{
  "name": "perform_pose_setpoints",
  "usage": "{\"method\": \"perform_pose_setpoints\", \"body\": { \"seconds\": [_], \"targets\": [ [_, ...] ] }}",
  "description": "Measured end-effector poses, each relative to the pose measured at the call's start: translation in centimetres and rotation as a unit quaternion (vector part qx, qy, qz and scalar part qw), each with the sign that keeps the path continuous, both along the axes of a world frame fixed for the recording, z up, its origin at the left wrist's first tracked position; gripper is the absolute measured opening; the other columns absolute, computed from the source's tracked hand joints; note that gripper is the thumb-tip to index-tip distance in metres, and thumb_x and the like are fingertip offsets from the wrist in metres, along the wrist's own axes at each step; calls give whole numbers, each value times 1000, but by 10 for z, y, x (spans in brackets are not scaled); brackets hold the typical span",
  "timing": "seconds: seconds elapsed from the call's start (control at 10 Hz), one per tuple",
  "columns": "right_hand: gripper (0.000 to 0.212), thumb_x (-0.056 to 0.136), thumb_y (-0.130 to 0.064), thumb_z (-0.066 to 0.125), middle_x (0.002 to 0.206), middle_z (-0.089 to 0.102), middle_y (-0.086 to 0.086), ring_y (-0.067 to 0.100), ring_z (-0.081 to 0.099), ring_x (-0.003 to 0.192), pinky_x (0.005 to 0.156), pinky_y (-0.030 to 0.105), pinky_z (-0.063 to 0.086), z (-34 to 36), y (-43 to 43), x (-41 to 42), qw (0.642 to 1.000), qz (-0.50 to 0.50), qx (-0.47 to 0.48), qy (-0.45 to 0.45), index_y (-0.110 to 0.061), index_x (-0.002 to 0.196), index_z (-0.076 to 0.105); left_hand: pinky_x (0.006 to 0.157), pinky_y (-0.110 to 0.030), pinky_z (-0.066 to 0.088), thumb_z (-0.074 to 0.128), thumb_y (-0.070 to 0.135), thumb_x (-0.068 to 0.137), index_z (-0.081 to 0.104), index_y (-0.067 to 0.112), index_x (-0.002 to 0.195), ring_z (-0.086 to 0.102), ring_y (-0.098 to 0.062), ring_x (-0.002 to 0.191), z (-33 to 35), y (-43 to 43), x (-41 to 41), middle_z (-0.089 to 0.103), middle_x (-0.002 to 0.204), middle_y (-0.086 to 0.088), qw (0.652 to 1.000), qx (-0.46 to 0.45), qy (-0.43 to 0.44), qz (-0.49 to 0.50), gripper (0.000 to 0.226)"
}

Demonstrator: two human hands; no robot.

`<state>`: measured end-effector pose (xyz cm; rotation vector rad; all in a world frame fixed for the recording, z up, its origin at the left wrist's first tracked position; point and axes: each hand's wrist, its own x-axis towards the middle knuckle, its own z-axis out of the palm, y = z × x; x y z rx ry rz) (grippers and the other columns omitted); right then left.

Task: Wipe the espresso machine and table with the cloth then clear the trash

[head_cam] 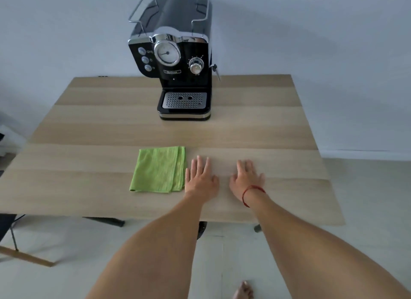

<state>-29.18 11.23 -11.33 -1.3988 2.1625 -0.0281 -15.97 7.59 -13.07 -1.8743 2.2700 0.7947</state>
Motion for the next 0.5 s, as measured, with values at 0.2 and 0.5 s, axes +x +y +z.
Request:
{"method": "perform_pose_setpoints", "body": {
  "seconds": [0.2,0.5],
  "targets": [
    [55,99,-45,6,156,-26,-10,20,-24,145,113,56,-17,-30,-2,-16,997,64,-6,52,-35,148,-15,117,-35,-14,15,43,101,-9,22,154,-18,-21,147,-21,-16,-19,-18,160,-4,998,-62,-12,3,61],
    [58,102,-41,21,161,-9,1,17,-10,148,119,50,-8,-6,-28,-12,979,-59,-117,-157,-23,152,0,119,-35,-11,12,43,101,-2,21,154,-14,-19,149,-31,-24,-22,-11,162,-3,994,-112,-8,-12,59]
  ]
}}
